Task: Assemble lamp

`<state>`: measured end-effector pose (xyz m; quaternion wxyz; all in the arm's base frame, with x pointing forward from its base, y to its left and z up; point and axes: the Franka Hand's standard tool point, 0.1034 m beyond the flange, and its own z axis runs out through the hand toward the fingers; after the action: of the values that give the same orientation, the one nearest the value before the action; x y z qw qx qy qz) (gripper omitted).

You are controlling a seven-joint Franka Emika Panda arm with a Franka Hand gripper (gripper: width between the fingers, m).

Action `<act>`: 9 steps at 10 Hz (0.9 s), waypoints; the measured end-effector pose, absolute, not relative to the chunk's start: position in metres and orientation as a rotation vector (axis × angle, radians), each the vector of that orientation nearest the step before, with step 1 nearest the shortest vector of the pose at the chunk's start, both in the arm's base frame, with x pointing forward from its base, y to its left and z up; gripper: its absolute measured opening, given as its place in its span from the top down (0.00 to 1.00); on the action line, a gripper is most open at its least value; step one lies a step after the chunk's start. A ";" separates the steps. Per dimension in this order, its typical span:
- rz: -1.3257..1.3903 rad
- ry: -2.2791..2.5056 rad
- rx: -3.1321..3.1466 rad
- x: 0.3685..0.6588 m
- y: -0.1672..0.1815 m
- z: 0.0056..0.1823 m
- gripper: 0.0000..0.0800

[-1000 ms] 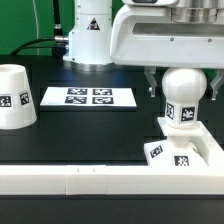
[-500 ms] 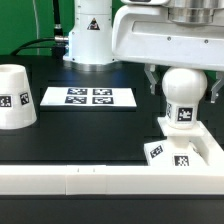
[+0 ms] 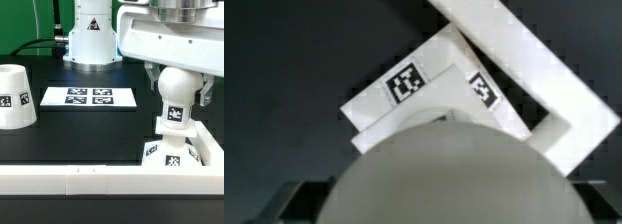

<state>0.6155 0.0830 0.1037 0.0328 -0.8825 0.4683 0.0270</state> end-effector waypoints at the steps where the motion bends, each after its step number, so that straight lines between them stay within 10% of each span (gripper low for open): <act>1: 0.088 1.545 -2.659 0.615 0.081 0.103 0.28; 9: 0.087 1.684 -2.579 0.616 0.082 0.107 0.13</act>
Offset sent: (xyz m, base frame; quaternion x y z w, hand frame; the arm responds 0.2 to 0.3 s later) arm 0.0021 0.0037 -0.0032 0.0077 -0.0028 0.2127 0.9771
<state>0.6155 0.0820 0.1072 0.0299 -0.8366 0.5463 0.0282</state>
